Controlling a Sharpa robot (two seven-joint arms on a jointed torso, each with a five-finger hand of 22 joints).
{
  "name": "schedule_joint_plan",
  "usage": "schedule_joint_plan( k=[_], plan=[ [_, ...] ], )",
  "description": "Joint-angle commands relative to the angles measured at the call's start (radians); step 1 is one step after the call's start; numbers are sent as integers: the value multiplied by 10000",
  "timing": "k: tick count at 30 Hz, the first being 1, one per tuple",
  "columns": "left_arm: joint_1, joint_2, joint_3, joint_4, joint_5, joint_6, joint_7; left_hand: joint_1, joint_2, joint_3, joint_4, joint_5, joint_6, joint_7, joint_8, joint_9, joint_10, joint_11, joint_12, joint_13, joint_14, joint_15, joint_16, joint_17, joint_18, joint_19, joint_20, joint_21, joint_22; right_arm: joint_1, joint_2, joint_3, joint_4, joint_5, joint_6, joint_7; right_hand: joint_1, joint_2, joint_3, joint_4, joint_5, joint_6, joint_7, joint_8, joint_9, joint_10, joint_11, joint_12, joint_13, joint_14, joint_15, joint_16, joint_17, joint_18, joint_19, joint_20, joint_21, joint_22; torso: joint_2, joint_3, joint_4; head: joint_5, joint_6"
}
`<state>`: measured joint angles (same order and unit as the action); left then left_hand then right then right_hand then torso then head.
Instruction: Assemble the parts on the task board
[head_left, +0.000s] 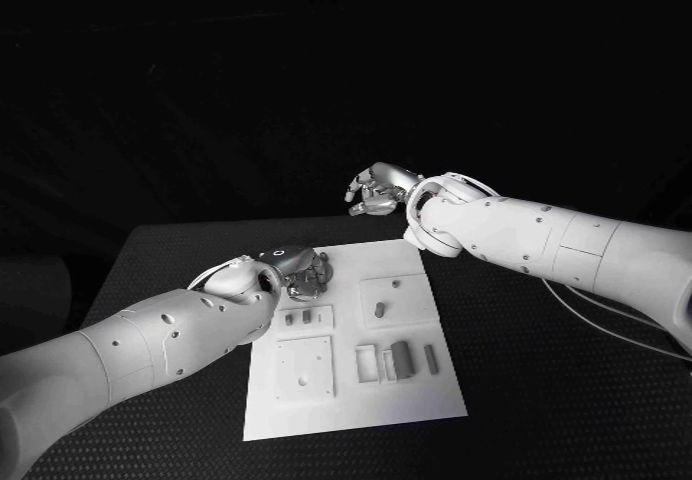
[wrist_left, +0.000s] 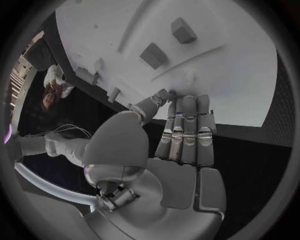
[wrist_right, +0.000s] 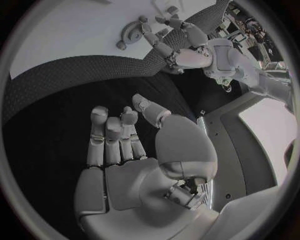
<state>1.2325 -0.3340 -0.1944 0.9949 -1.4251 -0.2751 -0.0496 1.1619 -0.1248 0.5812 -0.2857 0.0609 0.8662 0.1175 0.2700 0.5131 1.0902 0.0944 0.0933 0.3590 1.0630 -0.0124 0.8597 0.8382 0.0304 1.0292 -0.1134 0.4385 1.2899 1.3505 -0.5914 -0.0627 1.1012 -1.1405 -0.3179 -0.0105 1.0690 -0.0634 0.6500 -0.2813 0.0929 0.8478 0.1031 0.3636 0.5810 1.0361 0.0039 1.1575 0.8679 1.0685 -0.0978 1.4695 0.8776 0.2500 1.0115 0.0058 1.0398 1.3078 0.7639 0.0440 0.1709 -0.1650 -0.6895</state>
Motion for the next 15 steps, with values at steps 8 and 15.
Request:
schedule_joint_plan(
  k=[8, 15],
  plan=[
    [-39, 93, 9, -128, -268, 102, 104, 152, 61, -41, 2, -47, 60, 1, -37, -98, 65, -53, -111, -41, 220, -79, 401, 166, 321, 308, -68, 299, 326, -2, 9, 6, 38, -5, 18, 97, 4, -64, 42, -5, 23, 1063, 140, -71, -10, -903, 52, -63, 10, -52, 40, -67, 11, 117, -32, 42, -60, 137, -8, -8, 9, -49, -35],
    [-39, 106, 9, -92, -267, 209, 184, 133, 135, -40, 8, -49, 150, -23, 7, -130, 149, -96, -114, -38, 362, -125, 592, 189, 377, 472, -108, 448, 414, -2, 15, 6, 41, -6, 31, 91, 7, -60, 42, -7, 23, 1067, 140, -72, -9, -901, 53, -61, 11, -50, 41, -66, 13, 117, -30, 42, -58, 138, -9, -12, 10, -52, -35]
  ],
)
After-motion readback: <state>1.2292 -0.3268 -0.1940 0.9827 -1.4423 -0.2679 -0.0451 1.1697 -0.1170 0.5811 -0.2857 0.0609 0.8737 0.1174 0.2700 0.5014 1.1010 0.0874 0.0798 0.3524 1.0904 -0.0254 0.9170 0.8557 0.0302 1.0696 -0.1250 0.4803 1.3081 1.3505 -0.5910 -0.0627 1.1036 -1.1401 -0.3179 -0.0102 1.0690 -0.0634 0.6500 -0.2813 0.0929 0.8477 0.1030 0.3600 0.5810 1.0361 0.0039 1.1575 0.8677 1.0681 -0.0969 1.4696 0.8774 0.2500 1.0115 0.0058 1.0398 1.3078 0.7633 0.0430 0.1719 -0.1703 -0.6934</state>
